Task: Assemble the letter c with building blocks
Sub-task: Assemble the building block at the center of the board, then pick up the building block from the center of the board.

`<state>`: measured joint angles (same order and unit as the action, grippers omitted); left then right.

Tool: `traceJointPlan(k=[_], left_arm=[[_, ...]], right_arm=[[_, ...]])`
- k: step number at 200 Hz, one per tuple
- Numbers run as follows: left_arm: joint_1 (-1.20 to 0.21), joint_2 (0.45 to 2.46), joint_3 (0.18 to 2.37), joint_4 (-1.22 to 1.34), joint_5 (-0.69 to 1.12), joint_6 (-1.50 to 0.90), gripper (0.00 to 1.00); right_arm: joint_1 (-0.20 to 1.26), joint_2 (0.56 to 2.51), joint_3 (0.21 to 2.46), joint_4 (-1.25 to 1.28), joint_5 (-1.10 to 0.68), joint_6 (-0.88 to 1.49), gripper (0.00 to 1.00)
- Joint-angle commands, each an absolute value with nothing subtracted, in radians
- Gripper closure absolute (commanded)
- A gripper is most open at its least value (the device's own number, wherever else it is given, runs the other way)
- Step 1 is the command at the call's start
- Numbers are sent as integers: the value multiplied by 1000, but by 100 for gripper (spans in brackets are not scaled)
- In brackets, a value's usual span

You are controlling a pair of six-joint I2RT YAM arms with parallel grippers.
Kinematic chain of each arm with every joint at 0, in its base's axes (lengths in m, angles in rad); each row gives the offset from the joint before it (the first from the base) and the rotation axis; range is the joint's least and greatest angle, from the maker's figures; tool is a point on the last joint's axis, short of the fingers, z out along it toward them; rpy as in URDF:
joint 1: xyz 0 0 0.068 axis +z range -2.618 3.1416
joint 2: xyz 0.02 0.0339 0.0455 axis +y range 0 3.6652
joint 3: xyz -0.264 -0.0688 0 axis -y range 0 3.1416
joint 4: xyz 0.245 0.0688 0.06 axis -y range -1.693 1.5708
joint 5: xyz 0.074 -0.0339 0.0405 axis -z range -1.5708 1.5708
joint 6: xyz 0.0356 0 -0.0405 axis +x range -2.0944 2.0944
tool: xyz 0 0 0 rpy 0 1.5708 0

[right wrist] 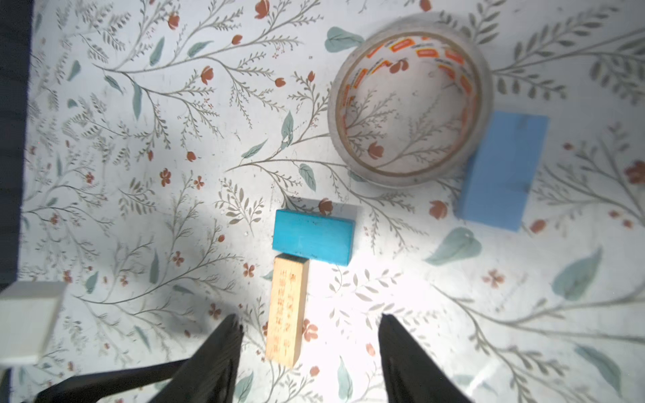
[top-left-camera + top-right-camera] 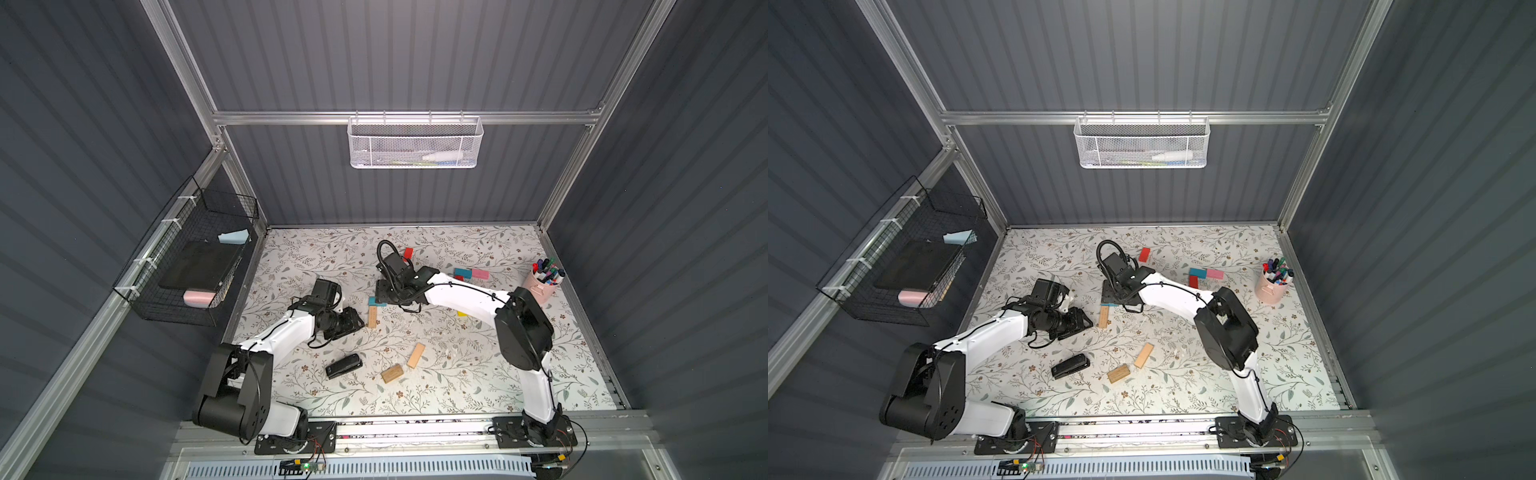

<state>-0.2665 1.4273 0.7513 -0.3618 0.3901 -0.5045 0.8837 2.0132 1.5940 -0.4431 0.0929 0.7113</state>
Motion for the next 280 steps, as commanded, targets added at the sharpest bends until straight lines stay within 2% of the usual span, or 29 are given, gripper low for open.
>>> traceJointPlan(k=[1,66,154,194,280], left_arm=[[-279,1409,777,-347,371,-468,47],[-333,1440,835,-380,308,-456,48],[-350,1475,867,-397,291,-452,48],[-477,1459,909,-472,170,-443,51],[-652,1457,969,-581,181,-405,52]], right_arm=[[887,1958,1518,-420,155,739,41],[796,1839,1314,-355,105,712,45],[716,1923,1370,-377,56,639,49],[715,1888,1310,-355,43,644,49],[665,1628,1001,-235,-97,630,49]])
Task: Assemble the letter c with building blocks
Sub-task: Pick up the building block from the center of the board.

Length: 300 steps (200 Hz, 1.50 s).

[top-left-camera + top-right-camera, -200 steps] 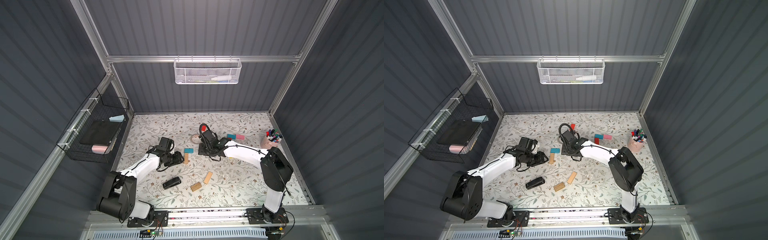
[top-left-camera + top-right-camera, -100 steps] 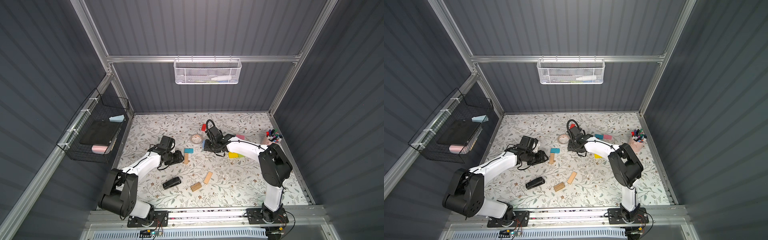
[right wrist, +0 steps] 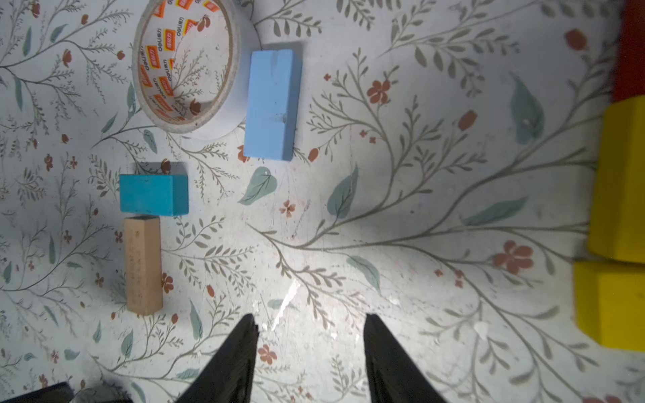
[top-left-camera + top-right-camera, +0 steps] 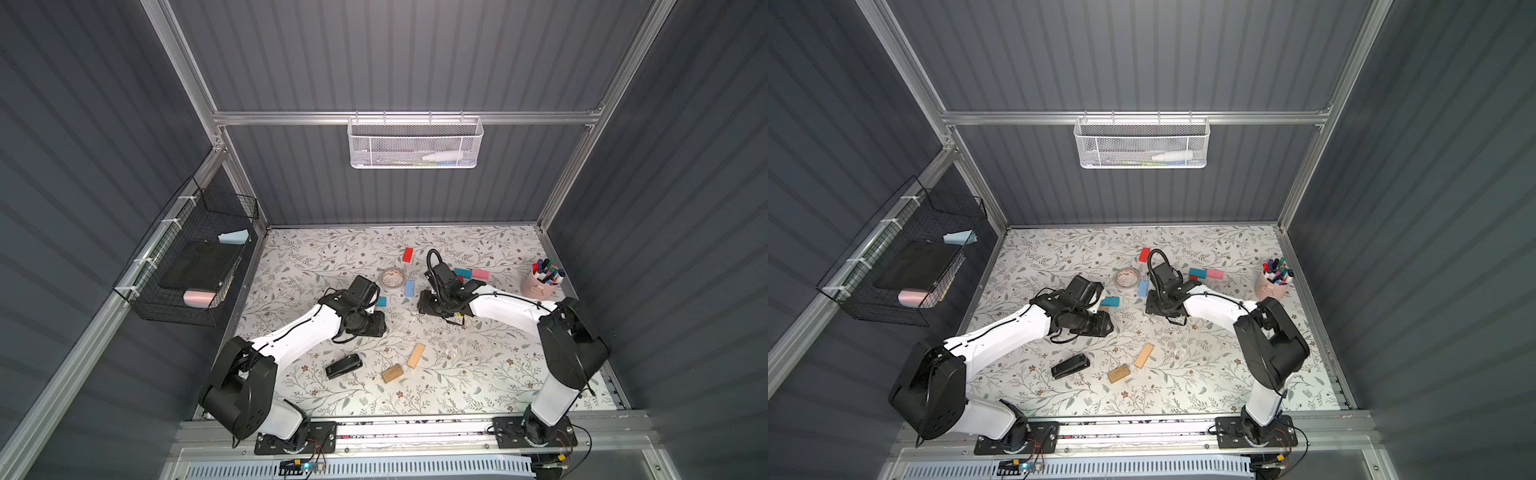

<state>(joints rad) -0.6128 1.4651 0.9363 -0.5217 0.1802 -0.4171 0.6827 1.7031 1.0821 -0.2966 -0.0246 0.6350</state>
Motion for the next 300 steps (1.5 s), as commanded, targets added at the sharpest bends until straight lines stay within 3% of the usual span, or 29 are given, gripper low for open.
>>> traceJointPlan(k=[1,76,134,266,300], left_arm=[[-657,1458,970,-582,181,-406,52],[-848,1615,1084,-585,116,-436,53],[-957,1788,1210,-657,28,-437,57],[-997,1890,1271,-657,40,-462,63],[-997,1901,1269,-661,29,-463,70]], right_arm=[[663,1625,995,-232,-104,630,49],[542,1347,709,-217,-199,603,49],[462,1222,626,-277,-245,548,49],[390,1144,554,-276,-318,516,49],[388,1150,554,-268,-326,519,49]])
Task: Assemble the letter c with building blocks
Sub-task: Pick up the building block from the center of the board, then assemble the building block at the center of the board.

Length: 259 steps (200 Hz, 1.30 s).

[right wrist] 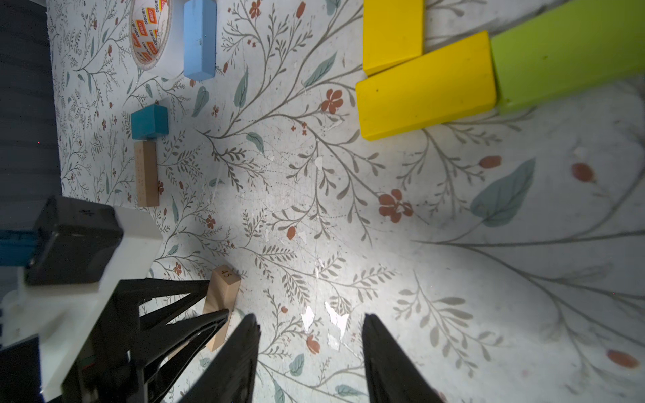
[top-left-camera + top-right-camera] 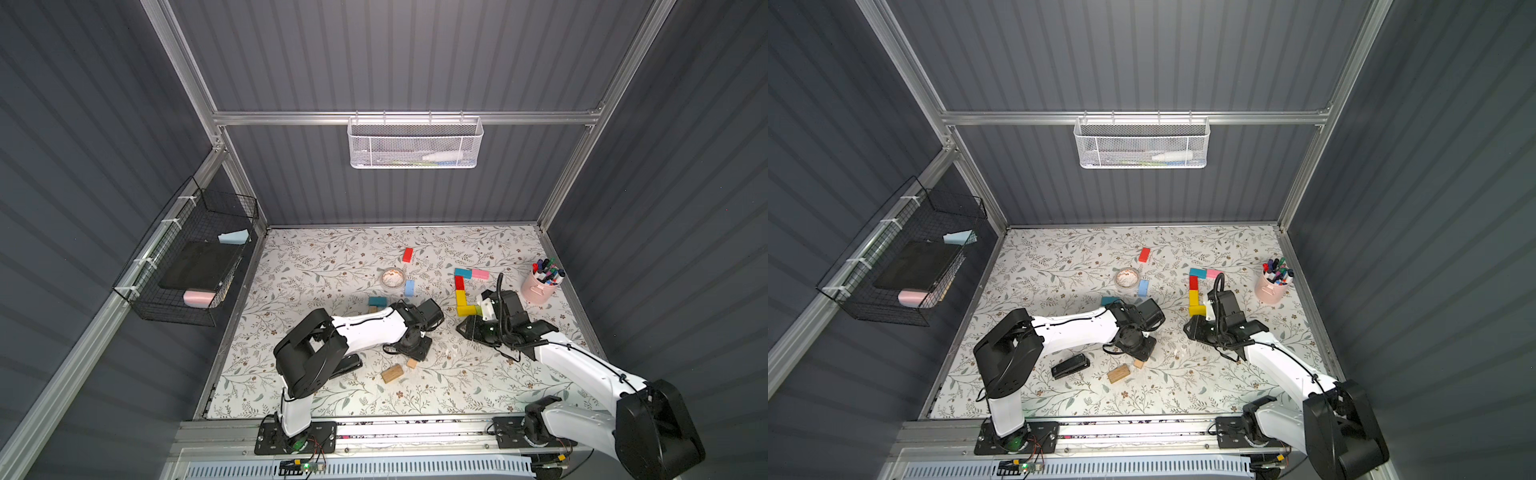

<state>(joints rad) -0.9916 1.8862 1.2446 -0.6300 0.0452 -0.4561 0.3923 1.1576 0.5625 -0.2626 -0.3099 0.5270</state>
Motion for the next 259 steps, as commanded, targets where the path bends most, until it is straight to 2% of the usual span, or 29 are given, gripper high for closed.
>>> traceJointPlan(k=[1,25,41,93,147,208,259], left_arm=[[-997,1901,1270,-663,27,-463,71],[-997,1861,1250,-654,-8,-525,79],[-989,1812,1224,-649,-1,-552,81],[-845,1693,1135,-631,33,-556,82],[-706,1632,1060,-641,40,-522,83],[-624,1561,976,-613,47,-566,88],[-595,1568,949,-594,80,-555,88]], right_arm=[[388,1150,555,-268,-326,519,50],[388,1157,559,-271,-335,517,50],[387,1164,561,-270,-346,520,50],[392,1203,549,-198,-440,558,51],[428,1263,567,-179,-436,563,51],[466,1309,600,-166,-430,567,51],[477,1339,609,-153,-428,568,51]])
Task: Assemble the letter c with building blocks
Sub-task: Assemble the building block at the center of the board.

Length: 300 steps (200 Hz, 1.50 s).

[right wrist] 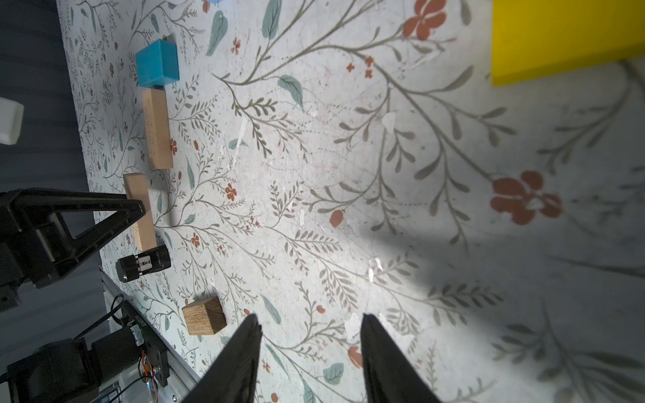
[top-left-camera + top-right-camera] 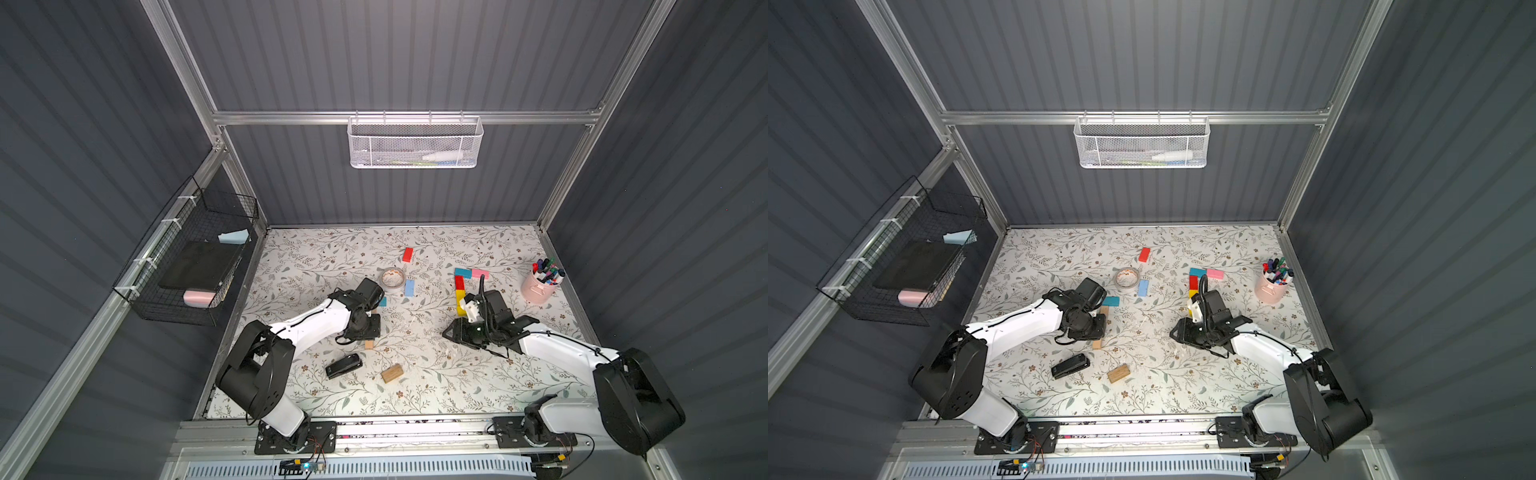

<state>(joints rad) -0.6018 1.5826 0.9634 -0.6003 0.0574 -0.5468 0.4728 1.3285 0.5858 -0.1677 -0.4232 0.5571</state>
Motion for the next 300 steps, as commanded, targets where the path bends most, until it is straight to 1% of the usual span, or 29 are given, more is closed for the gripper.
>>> traceJointPlan(k=[1,50,230,250,277,300], left_arm=[[-595,1568,950,-594,82,-555,88],[-591,1583,948,-567,110,-549,87],[-584,1644,931,-542,114,-548,85],[-583,1650,932,-543,113,-545,83],[-583,1657,934,-543,106,-542,75],[-581,1660,937,-545,102,-541,73]], right_arm=[[478,1339,608,-153,-428,568,51],[478,1338,603,-146,-426,569,50],[478,1345,596,-132,-430,569,50],[479,1347,594,-131,-433,571,50],[479,1344,594,-129,-433,572,50],[480,1342,591,-125,-436,575,50]])
